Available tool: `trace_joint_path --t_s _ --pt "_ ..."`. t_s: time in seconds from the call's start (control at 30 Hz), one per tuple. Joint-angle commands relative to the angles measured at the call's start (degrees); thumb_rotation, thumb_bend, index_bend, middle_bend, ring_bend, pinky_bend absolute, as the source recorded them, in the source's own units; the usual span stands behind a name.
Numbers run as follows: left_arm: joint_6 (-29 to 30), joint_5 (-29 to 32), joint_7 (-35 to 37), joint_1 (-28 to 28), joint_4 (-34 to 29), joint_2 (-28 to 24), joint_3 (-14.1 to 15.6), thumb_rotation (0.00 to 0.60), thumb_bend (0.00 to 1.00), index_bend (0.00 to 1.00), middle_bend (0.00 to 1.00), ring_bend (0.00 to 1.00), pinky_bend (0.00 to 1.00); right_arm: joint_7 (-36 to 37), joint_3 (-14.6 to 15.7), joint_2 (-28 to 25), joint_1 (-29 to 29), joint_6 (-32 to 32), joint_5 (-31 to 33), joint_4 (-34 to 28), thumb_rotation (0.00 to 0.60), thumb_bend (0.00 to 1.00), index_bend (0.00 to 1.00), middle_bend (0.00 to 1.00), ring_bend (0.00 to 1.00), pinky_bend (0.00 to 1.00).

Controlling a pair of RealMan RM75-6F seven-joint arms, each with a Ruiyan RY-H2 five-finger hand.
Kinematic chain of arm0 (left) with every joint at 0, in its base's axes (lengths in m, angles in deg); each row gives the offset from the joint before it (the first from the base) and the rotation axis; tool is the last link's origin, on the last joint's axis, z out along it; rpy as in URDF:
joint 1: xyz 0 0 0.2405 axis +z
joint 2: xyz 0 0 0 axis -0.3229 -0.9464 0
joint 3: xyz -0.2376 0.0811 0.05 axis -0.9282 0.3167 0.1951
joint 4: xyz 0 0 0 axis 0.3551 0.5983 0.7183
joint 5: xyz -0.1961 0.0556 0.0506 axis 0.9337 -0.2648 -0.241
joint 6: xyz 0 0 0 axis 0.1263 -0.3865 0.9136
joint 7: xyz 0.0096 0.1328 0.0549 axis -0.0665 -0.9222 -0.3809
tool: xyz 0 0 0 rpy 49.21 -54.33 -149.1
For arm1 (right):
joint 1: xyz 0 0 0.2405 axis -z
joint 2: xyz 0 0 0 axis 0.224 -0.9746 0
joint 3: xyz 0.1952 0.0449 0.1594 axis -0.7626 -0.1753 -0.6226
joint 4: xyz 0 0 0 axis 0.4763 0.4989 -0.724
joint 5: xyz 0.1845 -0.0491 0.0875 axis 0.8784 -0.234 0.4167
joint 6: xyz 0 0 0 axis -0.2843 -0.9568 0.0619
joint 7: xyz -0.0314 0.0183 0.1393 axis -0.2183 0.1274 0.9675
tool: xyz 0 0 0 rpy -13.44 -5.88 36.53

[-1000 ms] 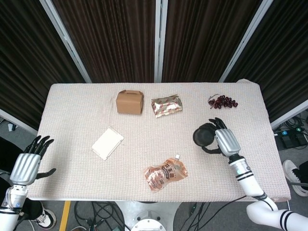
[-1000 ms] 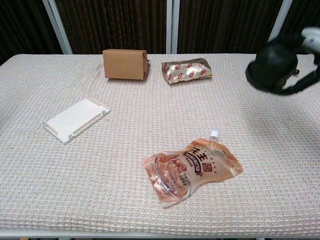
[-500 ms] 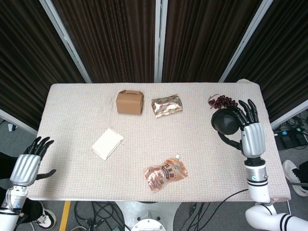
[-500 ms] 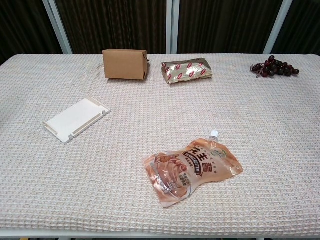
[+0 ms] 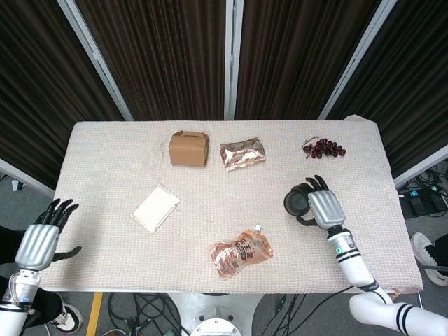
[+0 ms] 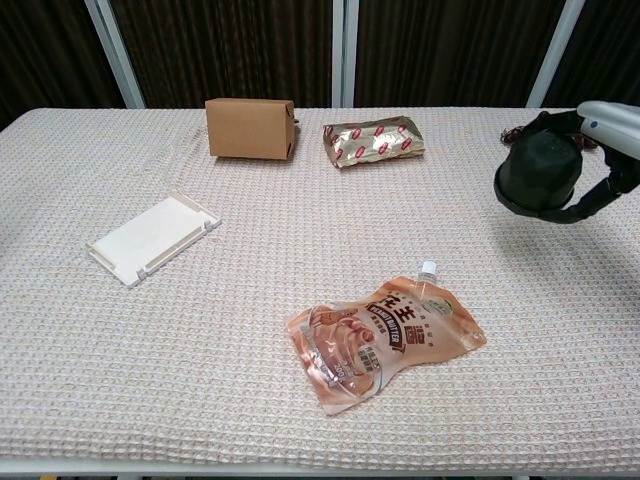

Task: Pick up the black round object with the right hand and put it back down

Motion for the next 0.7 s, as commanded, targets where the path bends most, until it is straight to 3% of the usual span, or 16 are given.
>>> trace_joint_path --t_s 0.03,0.2,0.37,0.5,0.6,0.7 --pt "-0.18 0.31 -0.09 -0.04 -0.07 0.06 -0.17 0.600 0.02 0.13 0.07 0.00 0.22 0.77 2.11 0.94 -2.99 3.93 -2.60 -7.92 0.600 0.18 0.37 0.45 0.10 0.00" --pt "-0.97 0.59 0.32 -0.40 -0.40 0.06 -0.25 0.600 0.02 0.13 0.07 0.00 0.22 1.80 0.58 0.23 -4.23 3.09 -3.82 -10.11 0.600 0.18 0.37 0.45 0.10 0.00" --pt "-1.17 0.34 0.75 -0.59 -0.32 0.14 -0.16 0.600 0.02 0.13 0.07 0.00 0.22 3.31 -3.43 -8.14 -4.03 9.02 9.54 -4.49 0.600 0.19 0.37 0.45 0.10 0.00" --pt "-0.74 -0.17 0.38 -0.54 -0.69 -0.19 -0.01 0.600 0.02 0.13 0.07 0.00 0.22 0.13 -4.53 -13.18 -6.57 14.90 16.35 -2.70 0.600 0.20 0.37 0.45 0.10 0.00" --pt "-0.37 0.34 1.00 -0.25 -0.60 0.23 -0.25 0.600 0.02 0.13 0.07 0.00 0.22 -2.25 -2.83 -11.68 -9.36 18.73 15.99 -6.53 0.600 0.20 0.37 0.45 0.10 0.00" --pt "-0.77 0.59 1.21 -0.18 0.05 0.39 -0.06 0.600 0.02 0.13 0.07 0.00 0.22 -3.74 -1.01 -5.89 -12.40 21.65 15.44 -8.96 0.600 0.20 0.37 0.45 0.10 0.00"
